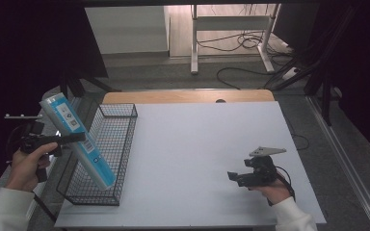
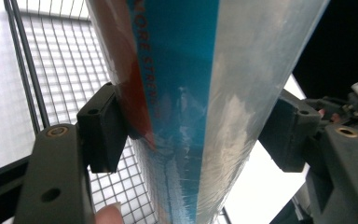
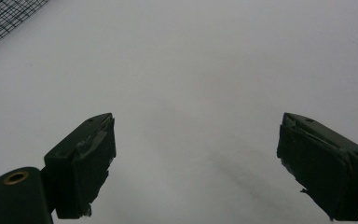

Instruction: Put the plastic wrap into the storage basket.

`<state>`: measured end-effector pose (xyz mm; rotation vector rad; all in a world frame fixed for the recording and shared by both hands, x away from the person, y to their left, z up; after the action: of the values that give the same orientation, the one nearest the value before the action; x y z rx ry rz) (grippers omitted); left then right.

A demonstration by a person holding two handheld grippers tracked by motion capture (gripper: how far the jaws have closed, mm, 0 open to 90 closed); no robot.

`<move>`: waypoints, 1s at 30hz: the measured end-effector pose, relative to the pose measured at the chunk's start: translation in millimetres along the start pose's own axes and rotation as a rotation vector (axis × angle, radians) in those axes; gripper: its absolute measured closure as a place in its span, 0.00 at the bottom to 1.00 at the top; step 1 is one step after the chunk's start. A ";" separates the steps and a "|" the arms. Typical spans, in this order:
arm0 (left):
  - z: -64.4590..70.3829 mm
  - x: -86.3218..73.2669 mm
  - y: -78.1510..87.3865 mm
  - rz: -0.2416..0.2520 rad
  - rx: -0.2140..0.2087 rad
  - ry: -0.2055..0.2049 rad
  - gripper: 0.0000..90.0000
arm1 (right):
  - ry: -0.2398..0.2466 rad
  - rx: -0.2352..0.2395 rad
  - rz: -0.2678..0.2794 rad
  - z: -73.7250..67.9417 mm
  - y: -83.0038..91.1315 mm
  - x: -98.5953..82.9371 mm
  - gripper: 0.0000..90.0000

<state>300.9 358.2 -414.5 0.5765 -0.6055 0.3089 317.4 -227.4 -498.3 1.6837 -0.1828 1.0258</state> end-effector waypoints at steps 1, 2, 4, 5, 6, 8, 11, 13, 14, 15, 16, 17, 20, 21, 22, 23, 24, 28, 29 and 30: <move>-2.0 -1.1 -3.6 -0.011 0.007 0.005 0.36 | 0.002 0.002 0.000 -0.4 0.0 -0.1 0.13; -3.7 -2.1 -7.5 -0.022 0.014 0.008 0.36 | 0.002 0.002 -0.001 -0.7 -0.2 -0.1 0.13; -7.1 -3.9 -15.3 -0.045 0.027 0.011 0.36 | 0.002 -0.003 -0.002 -0.6 -0.6 -0.2 0.13; -8.7 -4.7 -19.4 -0.056 0.035 0.014 0.36 | 0.002 -0.006 -0.002 -0.3 -0.7 -0.2 0.13; -10.3 -5.3 -23.8 -0.066 0.041 0.017 0.36 | 0.002 -0.014 -0.001 0.2 -0.5 -0.1 0.13; -11.7 -5.6 -27.8 -0.064 0.045 0.023 0.36 | -0.006 -0.019 0.004 1.1 -0.4 0.2 0.13; -16.2 -0.5 -37.1 -0.057 0.050 0.043 0.35 | -0.008 -0.023 0.003 1.9 -0.3 -0.1 0.13; -19.0 2.5 -42.4 -0.050 0.065 0.060 0.35 | -0.006 -0.023 -0.001 1.6 -1.1 -0.5 0.13; -19.0 2.5 -42.4 -0.050 0.065 0.060 0.35 | -0.006 -0.023 -0.001 1.6 -1.1 -0.5 0.13; -21.2 4.2 -46.3 -0.045 0.071 0.071 0.35 | -0.007 -0.023 -0.002 1.2 -1.4 -0.6 0.13; -24.8 6.7 -52.2 -0.044 0.083 0.086 0.35 | -0.001 -0.023 -0.006 0.7 -2.2 -0.8 0.13; -24.8 6.7 -52.2 -0.044 0.083 0.086 0.35 | -0.001 -0.023 -0.006 0.7 -2.2 -0.8 0.13; -35.8 12.7 -67.5 -0.038 0.110 0.135 0.35 | -0.004 -0.027 -0.009 0.6 -2.9 -1.1 0.13; -38.7 14.1 -71.4 -0.039 0.121 0.150 0.35 | -0.005 -0.027 -0.008 0.9 -2.8 -1.1 0.13; -41.6 15.1 -75.3 -0.041 0.132 0.162 0.35 | -0.004 -0.028 -0.007 1.3 -2.6 -1.0 0.13; -41.6 15.1 -75.3 -0.041 0.132 0.162 0.35 | -0.004 -0.028 -0.007 1.3 -2.6 -1.0 0.13; -46.8 16.7 -83.1 -0.046 0.153 0.184 0.35 | -0.011 -0.031 -0.007 1.9 -2.3 -0.9 0.13; -48.8 19.2 -94.5 -0.068 0.202 0.189 0.34 | -0.013 -0.032 -0.008 2.6 -2.7 -1.1 0.13; -48.7 20.1 -97.1 -0.075 0.222 0.184 0.34 | -0.012 -0.032 -0.009 2.7 -3.0 -1.2 0.13; -48.8 20.9 -99.8 -0.082 0.238 0.180 0.34 | -0.011 -0.031 -0.010 2.8 -3.3 -1.3 0.13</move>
<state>382.3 309.4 -476.1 0.7911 -0.3726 0.3543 320.0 -229.0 -501.7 1.6613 -0.1963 1.0022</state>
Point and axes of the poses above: each handheld gripper's, and its own axes: y roughly backward along the jaws, x roughly out of its top, z roughly to its right, the point moved 3 cm from there along -y, roughly forward along the jaws, and after that the axes turned 13 degrees about -x, right-handed, at the moved point
